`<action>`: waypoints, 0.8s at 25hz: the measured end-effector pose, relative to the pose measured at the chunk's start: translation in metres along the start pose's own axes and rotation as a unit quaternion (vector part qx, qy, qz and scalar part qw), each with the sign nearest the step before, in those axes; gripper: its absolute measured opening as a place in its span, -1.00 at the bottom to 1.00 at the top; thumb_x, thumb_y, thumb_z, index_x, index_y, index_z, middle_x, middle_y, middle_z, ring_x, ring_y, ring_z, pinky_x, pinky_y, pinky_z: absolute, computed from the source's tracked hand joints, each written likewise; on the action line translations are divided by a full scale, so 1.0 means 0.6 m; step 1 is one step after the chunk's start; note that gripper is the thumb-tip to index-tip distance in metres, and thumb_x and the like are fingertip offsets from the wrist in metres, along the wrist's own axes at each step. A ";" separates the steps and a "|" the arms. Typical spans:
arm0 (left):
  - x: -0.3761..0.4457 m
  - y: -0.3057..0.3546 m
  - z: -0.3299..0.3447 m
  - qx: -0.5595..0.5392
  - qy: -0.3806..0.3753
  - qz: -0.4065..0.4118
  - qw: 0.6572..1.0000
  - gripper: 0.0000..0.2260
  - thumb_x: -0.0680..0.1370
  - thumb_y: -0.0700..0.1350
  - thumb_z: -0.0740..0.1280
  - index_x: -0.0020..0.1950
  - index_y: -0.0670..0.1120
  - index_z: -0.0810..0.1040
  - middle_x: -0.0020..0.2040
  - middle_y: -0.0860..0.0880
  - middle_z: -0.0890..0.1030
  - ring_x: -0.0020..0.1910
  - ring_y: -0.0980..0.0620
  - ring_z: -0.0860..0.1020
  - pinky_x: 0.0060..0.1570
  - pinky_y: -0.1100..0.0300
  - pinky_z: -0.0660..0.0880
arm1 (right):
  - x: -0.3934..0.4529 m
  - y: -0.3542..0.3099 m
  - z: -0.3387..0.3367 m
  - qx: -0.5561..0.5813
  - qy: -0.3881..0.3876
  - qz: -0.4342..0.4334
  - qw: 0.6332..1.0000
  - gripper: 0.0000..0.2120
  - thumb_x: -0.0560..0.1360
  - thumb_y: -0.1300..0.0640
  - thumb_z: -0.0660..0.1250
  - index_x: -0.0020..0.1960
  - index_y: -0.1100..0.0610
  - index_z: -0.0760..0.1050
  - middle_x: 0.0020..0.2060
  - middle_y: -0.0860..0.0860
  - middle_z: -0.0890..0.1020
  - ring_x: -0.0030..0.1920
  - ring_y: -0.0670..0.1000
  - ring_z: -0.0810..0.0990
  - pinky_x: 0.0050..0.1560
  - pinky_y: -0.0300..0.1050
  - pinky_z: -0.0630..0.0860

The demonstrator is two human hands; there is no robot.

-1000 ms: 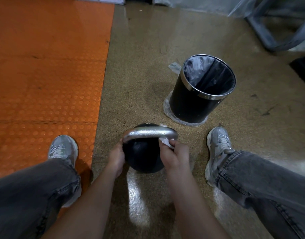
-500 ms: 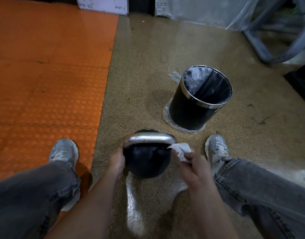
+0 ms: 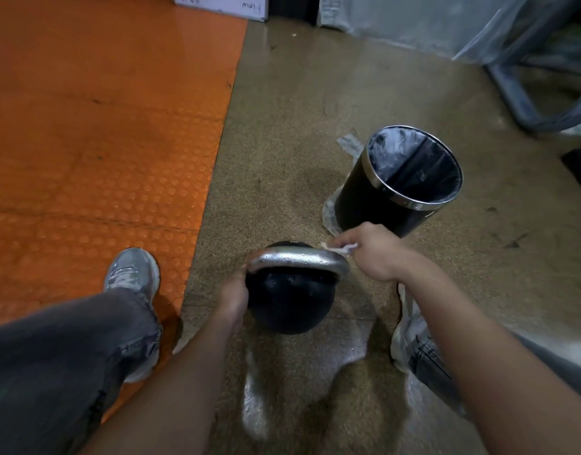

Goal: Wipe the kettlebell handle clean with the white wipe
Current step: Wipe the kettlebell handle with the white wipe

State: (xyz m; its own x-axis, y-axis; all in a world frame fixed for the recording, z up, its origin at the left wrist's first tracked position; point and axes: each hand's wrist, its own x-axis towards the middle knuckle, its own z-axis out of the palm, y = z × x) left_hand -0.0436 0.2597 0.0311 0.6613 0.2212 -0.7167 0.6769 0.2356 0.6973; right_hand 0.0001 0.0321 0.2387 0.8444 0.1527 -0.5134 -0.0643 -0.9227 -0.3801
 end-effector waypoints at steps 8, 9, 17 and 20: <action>0.014 -0.010 -0.003 -0.002 -0.025 -0.004 1.000 -0.62 0.59 0.19 0.24 0.09 -0.05 0.68 0.01 -0.07 0.71 0.09 -0.08 0.63 0.20 -0.10 0.53 | 0.016 -0.041 0.003 -0.079 -0.046 -0.018 0.996 -0.48 0.53 0.33 0.17 0.32 -0.07 0.65 0.30 0.10 0.64 0.27 0.13 0.59 0.26 -0.02 0.56; 0.012 -0.010 -0.002 -0.001 -0.030 -0.001 1.000 -0.62 0.59 0.19 0.23 0.10 -0.06 0.68 0.02 -0.07 0.71 0.09 -0.07 0.63 0.20 -0.09 0.53 | 0.013 -0.035 0.006 -0.077 -0.037 -0.016 0.996 -0.47 0.53 0.32 0.18 0.33 -0.10 0.63 0.31 0.11 0.63 0.27 0.14 0.60 0.27 0.02 0.56; 0.006 -0.007 0.003 -0.011 -0.025 0.019 0.999 -0.69 0.62 0.08 0.22 0.02 -0.05 0.68 0.01 -0.11 0.70 0.09 -0.12 0.63 0.19 -0.11 0.54 | -0.001 -0.034 0.013 -0.065 -0.018 -0.006 0.998 -0.46 0.56 0.31 0.18 0.39 -0.15 0.58 0.30 0.11 0.60 0.19 0.17 0.61 0.11 -0.08 0.53; 0.011 -0.009 -0.002 -0.011 -0.023 0.021 0.999 -0.68 0.60 0.12 0.23 0.02 -0.04 0.70 0.01 -0.11 0.71 0.10 -0.13 0.63 0.20 -0.14 0.53 | 0.000 -0.029 0.014 -0.073 -0.020 0.005 0.997 -0.48 0.55 0.30 0.20 0.36 -0.14 0.60 0.25 0.11 0.63 0.12 0.14 0.63 0.04 -0.08 0.53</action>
State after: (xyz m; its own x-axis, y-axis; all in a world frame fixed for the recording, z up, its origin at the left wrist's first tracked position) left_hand -0.0432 0.2608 0.0222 0.7033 0.1880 -0.6856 0.6413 0.2485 0.7260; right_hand -0.0034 0.0512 0.2388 0.8219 0.1551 -0.5481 0.0085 -0.9654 -0.2605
